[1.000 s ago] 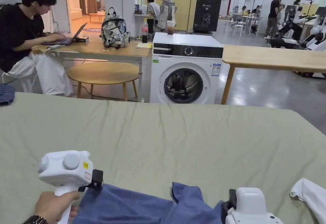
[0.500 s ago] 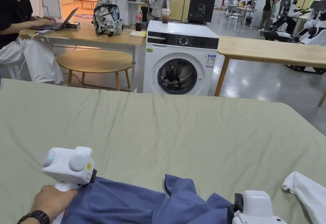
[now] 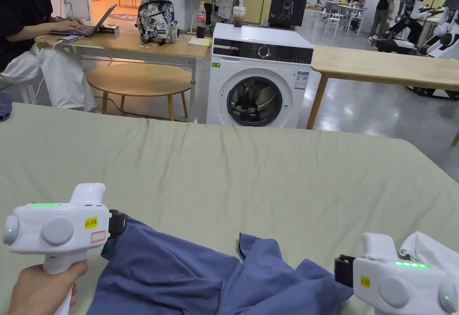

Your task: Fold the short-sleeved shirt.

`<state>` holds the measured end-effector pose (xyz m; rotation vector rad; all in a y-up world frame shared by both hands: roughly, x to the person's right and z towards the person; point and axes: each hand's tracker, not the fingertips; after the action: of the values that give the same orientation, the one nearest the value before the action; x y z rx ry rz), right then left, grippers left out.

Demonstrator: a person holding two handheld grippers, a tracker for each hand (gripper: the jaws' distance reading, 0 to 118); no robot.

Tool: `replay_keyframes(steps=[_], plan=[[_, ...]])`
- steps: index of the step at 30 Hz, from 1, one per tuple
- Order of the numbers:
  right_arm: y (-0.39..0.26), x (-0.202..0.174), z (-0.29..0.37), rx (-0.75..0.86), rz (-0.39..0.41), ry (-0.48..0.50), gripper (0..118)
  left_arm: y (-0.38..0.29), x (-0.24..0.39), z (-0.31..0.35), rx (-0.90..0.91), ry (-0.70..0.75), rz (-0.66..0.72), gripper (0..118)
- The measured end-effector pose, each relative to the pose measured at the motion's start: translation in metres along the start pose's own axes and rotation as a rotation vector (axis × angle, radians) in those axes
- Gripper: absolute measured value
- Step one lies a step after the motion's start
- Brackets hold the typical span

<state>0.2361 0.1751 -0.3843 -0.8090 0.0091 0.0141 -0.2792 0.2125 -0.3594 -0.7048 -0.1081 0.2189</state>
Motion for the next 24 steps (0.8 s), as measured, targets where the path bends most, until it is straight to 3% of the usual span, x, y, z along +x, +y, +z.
replay_keyframes(steps=[3,6,9,10,11,15,18,24], plan=[[0.002,0.001,-0.030,-0.109,0.000,0.022,61,-0.011,0.004,0.019,0.026,-0.005,0.002,0],[-0.005,-0.002,-0.055,-0.237,-0.049,0.041,60,-0.021,0.008,0.032,0.041,0.005,-0.005,0],[-0.016,-0.007,-0.062,-0.251,-0.073,0.058,32,-0.027,0.009,0.035,0.039,-0.002,0.010,0],[-0.018,-0.011,-0.057,-0.211,-0.052,0.032,12,-0.029,0.010,0.036,0.039,0.002,0.008,0],[-0.018,-0.013,-0.053,-0.197,-0.044,0.041,2,-0.029,0.010,0.036,0.035,0.008,-0.001,0],[-0.016,-0.013,-0.035,-0.146,-0.010,0.046,1,-0.024,0.004,0.038,0.040,0.015,-0.017,0],[-0.007,-0.009,-0.006,-0.051,-0.045,0.072,1,-0.015,0.003,0.048,0.067,0.012,-0.016,0],[0.030,-0.015,0.059,0.126,0.034,0.041,1,0.015,0.001,0.087,0.140,0.028,-0.054,0]])
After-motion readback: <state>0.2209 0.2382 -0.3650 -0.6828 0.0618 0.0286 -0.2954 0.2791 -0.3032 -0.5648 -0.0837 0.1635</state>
